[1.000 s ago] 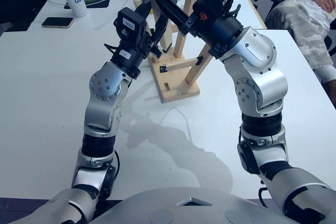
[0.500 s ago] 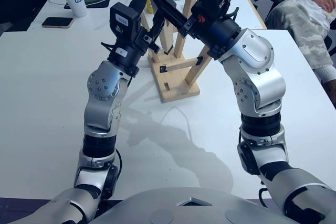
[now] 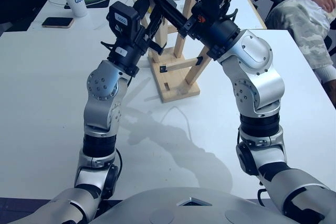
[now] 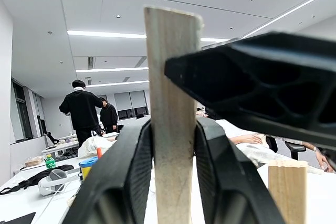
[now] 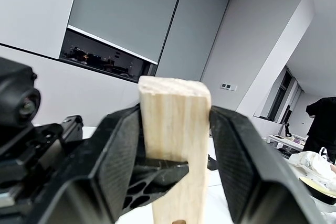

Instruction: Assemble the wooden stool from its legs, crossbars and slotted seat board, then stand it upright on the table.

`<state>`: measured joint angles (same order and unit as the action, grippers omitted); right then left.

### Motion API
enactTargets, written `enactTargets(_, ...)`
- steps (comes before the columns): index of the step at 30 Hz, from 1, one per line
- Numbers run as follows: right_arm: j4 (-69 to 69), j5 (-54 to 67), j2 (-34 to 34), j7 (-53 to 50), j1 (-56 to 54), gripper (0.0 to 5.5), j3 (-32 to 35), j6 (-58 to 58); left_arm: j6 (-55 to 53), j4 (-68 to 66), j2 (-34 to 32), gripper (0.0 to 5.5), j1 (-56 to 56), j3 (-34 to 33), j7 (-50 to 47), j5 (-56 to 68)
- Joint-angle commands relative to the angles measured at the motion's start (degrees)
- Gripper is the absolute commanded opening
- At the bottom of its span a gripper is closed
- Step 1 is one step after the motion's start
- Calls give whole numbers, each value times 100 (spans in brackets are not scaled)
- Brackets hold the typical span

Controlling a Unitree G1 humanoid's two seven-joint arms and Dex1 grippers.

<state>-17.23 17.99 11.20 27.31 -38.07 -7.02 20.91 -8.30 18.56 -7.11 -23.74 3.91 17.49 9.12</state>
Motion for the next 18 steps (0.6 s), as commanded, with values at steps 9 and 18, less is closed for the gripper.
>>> enactTargets(9, -255, 321, 36, 123, 63, 303, 57, 250, -20, -99, -33, 104, 5, -121, -152, -79)
enactTargets(18, 217, 1199, -186, -944, -628, 340, 1337, 923, -44, -260, 33, 104, -60, -522, -516, 36)
